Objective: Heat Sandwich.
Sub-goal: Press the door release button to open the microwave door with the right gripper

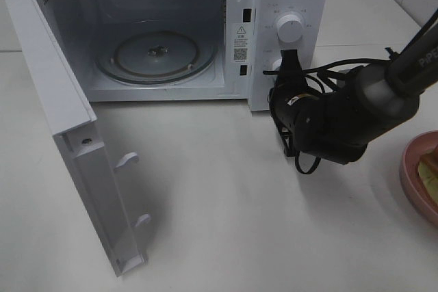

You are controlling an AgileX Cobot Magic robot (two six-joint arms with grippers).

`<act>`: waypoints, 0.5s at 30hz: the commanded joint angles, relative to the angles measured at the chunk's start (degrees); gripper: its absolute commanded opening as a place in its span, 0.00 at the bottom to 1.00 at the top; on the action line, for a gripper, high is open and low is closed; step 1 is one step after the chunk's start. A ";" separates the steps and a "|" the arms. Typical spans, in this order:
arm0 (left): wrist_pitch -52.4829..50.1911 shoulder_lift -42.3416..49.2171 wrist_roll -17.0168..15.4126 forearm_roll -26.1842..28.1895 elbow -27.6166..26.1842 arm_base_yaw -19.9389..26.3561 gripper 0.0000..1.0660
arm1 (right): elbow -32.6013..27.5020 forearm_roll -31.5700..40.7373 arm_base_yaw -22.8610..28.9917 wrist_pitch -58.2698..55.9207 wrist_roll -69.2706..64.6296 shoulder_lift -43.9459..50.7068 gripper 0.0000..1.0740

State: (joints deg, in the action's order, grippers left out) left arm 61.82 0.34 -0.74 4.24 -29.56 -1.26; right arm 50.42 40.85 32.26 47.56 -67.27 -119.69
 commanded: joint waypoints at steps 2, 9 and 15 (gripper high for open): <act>-0.63 1.03 0.06 0.57 0.11 -0.34 0.94 | -1.03 -2.64 0.52 0.52 2.06 2.98 0.00; -0.63 1.03 0.06 0.57 0.11 -0.34 0.94 | -3.95 -2.69 0.52 -5.67 6.47 6.13 0.00; -0.63 1.03 0.06 0.57 0.11 -0.34 0.94 | -5.84 -2.69 0.52 -9.63 12.09 9.68 0.00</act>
State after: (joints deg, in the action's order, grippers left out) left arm 61.82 0.34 -0.74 4.24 -29.56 -1.26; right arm 45.09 38.73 32.60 39.71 -58.04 -111.50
